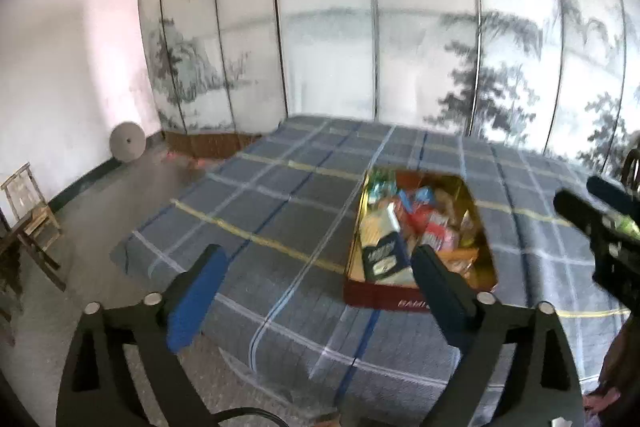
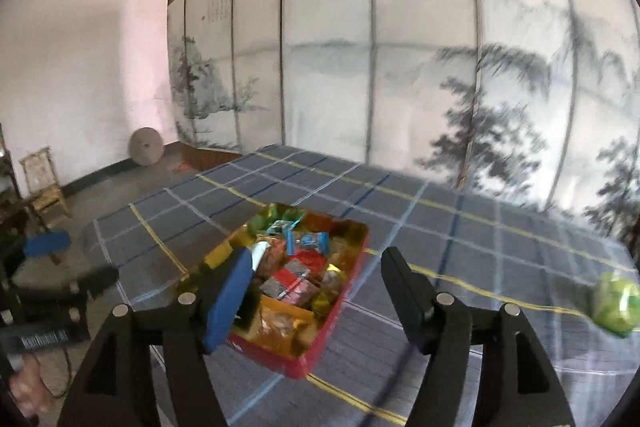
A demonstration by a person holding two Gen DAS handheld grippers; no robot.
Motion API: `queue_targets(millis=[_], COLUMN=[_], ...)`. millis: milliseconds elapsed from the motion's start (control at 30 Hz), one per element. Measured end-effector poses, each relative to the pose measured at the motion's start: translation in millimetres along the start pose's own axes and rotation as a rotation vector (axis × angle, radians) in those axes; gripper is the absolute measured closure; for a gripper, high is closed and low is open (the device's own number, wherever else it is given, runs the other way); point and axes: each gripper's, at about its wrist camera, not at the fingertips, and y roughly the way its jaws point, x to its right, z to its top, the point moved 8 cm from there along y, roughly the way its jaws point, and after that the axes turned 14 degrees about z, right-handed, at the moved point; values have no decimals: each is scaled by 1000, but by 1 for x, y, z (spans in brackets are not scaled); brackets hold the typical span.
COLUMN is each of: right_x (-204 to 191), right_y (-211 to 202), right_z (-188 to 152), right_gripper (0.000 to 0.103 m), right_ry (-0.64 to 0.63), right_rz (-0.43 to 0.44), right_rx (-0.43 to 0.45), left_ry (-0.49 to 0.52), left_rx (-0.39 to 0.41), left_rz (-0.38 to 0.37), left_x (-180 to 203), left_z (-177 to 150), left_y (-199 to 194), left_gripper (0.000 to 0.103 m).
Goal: Organize snacks
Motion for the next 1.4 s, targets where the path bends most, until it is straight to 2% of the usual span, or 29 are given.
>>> queue_targets(millis=[200, 433, 667, 800, 900, 1133, 1233, 1400], right_x=[-10, -17, -28, -30, -32, -31, -30, -27], right_y=[-44, -70, -83, -88, -89, -94, -95, -95], right_z=[5, 7, 9, 10, 9, 10, 10, 9], right_gripper=[30, 30, 30, 30, 30, 29, 29, 29], right_ry=[19, 16, 0, 1, 0, 17, 16, 26], right_rz=[16, 24, 31, 37, 42, 53, 51, 56], right_rx=[67, 94, 115, 124, 121, 140, 141, 133], left_ry=[-10, -15, -48, -50, -60, -87, -84, -33], left_rx=[111, 160, 162, 225, 253, 357, 363, 315], left_rz=[-36, -81, -142, -115, -130, -219, -221, -182], left_x=[-2, -5, -11, -17, -21, -23, -18, -3], left_z=[21, 38, 44, 53, 64, 81, 83, 81], left_y=[-40, -73, -88, -102, -114, -147, -149, -134], left_gripper=[0, 0, 0, 0, 0, 0, 0, 0])
